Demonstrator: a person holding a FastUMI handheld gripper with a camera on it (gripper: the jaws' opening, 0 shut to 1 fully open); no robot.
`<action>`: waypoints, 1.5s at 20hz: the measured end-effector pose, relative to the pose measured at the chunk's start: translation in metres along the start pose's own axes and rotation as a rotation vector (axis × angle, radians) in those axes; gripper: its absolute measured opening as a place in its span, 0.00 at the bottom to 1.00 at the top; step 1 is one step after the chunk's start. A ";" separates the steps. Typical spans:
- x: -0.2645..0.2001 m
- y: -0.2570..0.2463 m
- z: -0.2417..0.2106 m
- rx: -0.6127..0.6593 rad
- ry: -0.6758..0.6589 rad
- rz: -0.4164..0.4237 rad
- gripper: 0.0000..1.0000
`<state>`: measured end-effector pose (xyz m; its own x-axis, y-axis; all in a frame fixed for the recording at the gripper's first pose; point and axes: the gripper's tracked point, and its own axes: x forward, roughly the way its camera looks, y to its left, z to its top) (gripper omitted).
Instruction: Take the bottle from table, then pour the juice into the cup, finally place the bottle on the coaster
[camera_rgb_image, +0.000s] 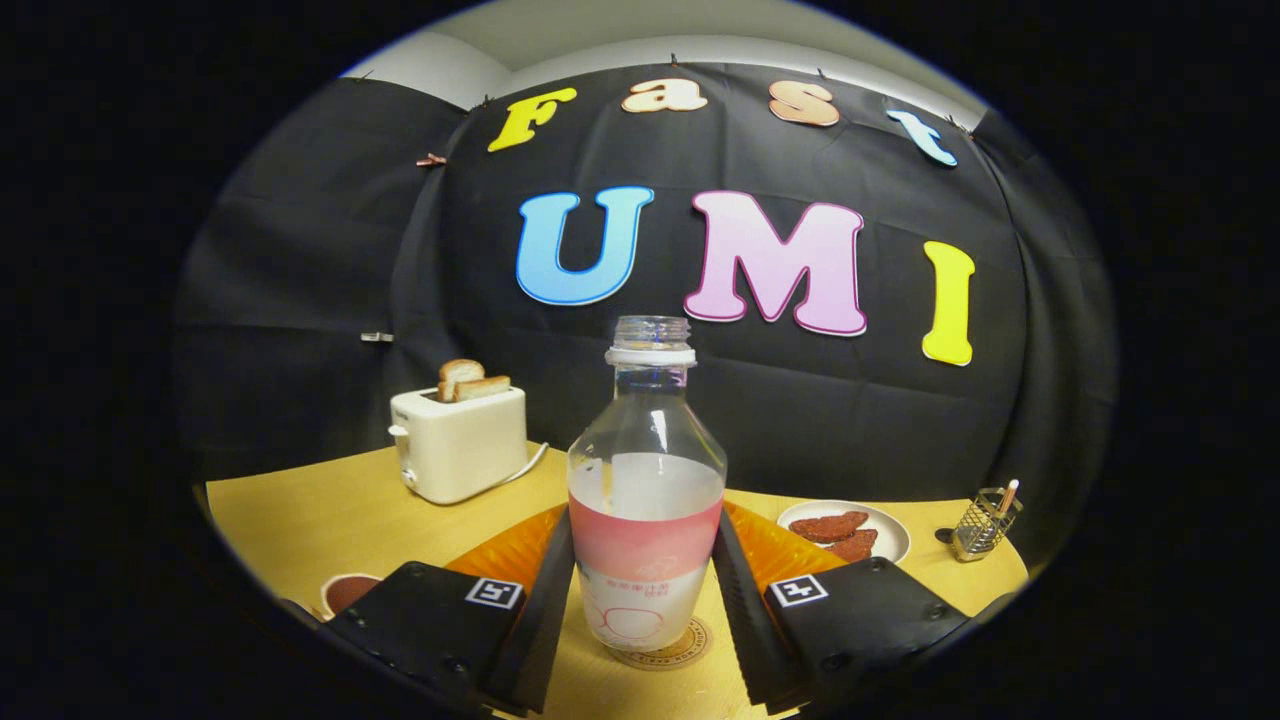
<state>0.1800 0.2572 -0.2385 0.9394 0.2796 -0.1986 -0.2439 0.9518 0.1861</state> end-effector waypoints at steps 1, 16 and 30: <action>0.005 -0.005 -0.008 0.005 0.009 -0.007 0.74; 0.045 -0.023 -0.071 0.047 0.087 -0.062 0.75; 0.037 -0.022 -0.080 0.087 0.128 -0.053 0.83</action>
<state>0.2003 0.2569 -0.3268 0.9106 0.2479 -0.3307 -0.1674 0.9528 0.2533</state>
